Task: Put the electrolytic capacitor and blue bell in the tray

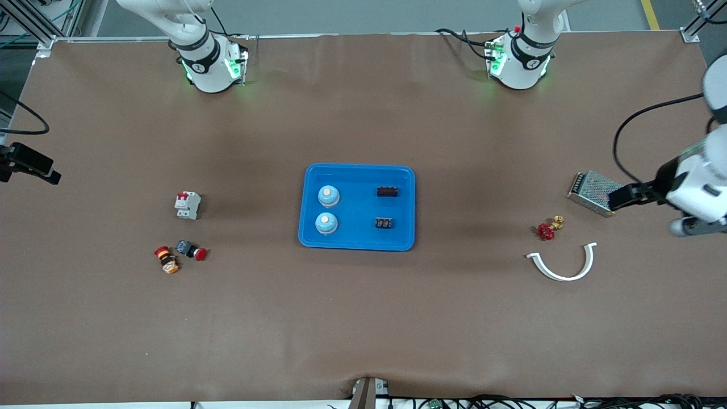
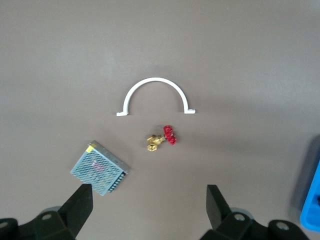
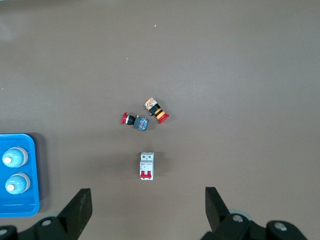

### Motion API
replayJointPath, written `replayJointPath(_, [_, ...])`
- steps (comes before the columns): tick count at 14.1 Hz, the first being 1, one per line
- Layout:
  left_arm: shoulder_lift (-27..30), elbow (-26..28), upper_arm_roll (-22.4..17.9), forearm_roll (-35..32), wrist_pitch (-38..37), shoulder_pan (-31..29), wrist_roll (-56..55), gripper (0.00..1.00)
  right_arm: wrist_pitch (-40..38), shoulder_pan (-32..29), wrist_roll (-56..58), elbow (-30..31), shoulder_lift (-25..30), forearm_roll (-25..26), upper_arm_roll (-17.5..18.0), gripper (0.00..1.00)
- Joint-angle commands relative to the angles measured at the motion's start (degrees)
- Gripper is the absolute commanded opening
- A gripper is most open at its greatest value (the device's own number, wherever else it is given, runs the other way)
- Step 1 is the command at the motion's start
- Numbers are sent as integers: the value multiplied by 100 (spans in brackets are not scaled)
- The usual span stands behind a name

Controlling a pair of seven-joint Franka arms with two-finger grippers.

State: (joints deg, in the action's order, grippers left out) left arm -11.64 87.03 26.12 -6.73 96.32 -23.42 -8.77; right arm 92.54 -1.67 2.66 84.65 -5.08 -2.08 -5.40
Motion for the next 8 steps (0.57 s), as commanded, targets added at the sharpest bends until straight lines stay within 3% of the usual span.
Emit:
replayJointPath(1, [407,147,60,277,-166,-224,323,100,-35,17,-99,96,121,41,13,100])
replayJointPath(6, [872,138,7,383,-526,-259,577,100,-43,26,-99,148,148,41,13,100])
replayJointPath(8, [1092,138,-499,471,-684,168,709,100,-79,35,-99,253,191,49,22,100])
